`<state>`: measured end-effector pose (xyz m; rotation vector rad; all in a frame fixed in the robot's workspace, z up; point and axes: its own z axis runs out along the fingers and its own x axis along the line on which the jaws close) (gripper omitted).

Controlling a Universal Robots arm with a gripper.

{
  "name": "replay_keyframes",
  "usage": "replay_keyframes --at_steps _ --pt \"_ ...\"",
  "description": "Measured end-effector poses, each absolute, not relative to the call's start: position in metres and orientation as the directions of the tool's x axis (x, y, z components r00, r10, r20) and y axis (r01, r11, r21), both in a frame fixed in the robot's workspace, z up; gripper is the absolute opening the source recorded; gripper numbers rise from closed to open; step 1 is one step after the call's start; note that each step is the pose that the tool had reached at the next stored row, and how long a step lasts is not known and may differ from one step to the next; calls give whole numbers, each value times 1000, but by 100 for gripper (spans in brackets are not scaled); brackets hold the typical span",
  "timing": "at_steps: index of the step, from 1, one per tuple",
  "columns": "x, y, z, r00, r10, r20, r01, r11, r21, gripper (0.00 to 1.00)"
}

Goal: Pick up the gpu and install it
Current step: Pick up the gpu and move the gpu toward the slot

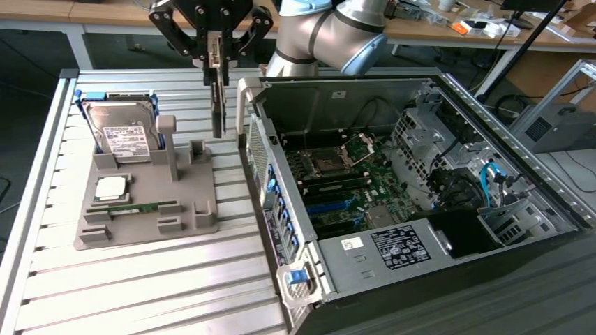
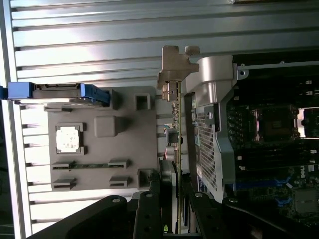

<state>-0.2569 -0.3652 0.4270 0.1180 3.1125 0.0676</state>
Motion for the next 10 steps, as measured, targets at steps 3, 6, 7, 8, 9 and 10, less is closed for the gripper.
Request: replay_keyframes --at_steps 3,6,7,8,9,10 --pt "-256 -365 427 -997 76 -24 75 996 44 27" --pt "-255 -365 427 -997 76 -24 75 996 44 27" --pt "-255 -365 427 -997 76 -24 75 996 44 27" --pt "-255 -365 427 -997 76 -24 75 996 44 27" --pt "-255 -365 427 -997 76 -24 75 996 44 27" --pt "-254 -365 427 -997 76 -24 75 996 44 27"
